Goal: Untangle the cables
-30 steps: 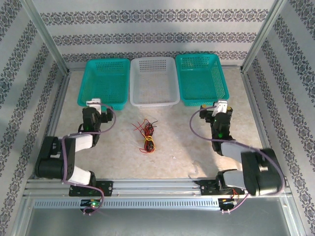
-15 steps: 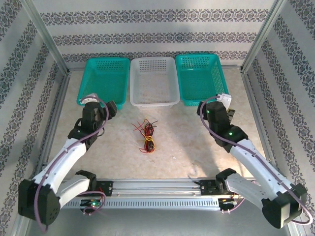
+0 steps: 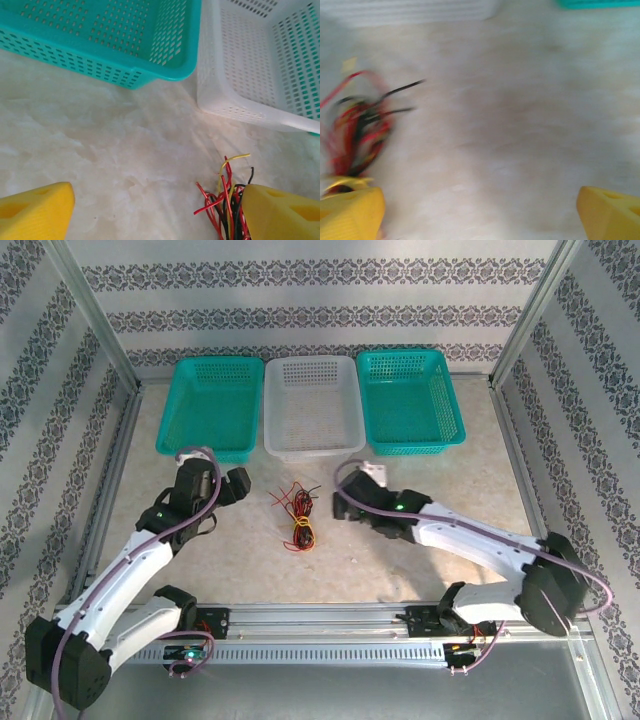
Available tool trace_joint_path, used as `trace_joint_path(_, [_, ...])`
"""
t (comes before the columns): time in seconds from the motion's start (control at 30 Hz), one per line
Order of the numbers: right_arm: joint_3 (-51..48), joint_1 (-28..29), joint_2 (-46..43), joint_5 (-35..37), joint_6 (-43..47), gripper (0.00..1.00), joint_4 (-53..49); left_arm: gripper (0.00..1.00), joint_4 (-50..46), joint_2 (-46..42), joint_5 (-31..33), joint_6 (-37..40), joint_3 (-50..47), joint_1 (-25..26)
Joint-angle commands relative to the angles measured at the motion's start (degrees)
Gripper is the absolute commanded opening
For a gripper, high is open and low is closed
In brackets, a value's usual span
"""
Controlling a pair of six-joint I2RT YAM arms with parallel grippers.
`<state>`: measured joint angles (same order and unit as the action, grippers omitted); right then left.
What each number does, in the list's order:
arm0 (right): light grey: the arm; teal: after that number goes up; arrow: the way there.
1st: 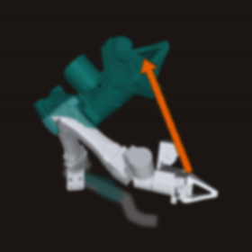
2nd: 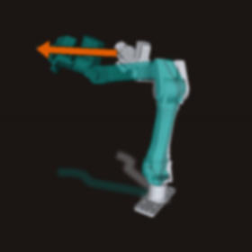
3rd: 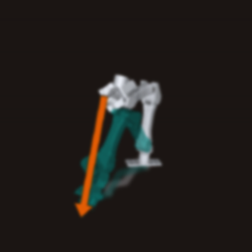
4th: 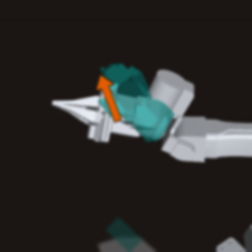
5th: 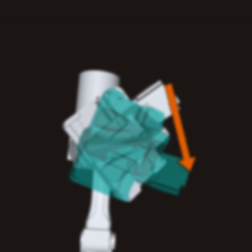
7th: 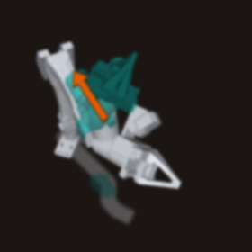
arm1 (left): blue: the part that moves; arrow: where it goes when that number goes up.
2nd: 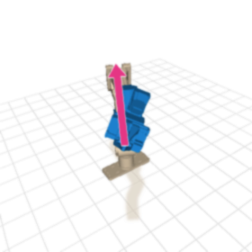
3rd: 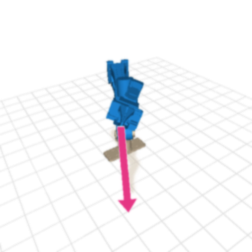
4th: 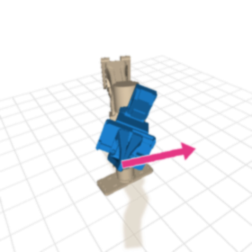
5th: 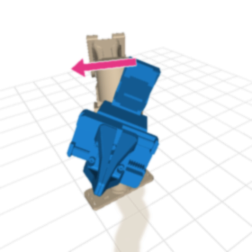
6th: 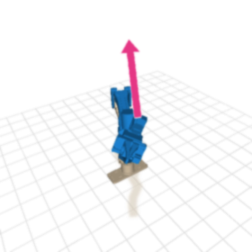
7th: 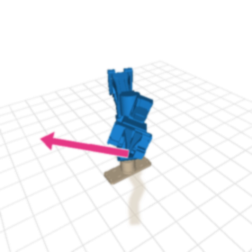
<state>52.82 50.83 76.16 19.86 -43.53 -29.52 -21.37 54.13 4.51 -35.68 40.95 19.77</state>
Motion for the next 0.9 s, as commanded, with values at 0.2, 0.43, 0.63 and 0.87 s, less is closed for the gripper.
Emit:
trace_joint_path(0.2, [17.5, 6.9, 17.4, -13.7, 2.1, 0.83, -0.3, 0.87, -1.3, 17.4, -2.9, 3.8, 17.6, -0.5])
trace_joint_path(0.43, [26.6, 8.2, 26.2, -12.8, 5.6, 0.60, -7.7, 0.85, 1.5, 16.3, -5.0, 0.0, 15.9, -1.5])
trace_joint_path(0.63, [29.6, 8.6, 31.2, -10.3, 7.0, 0.50, -11.5, 0.84, -2.6, 12.5, -5.2, 0.4, 11.8, -1.8])
trace_joint_path(0.87, [30.1, 8.9, 33.3, -7.6, 7.2, 0.28, -12.8, 0.86, -4.0, 11.3, -5.4, 0.9, 10.4, -5.2])
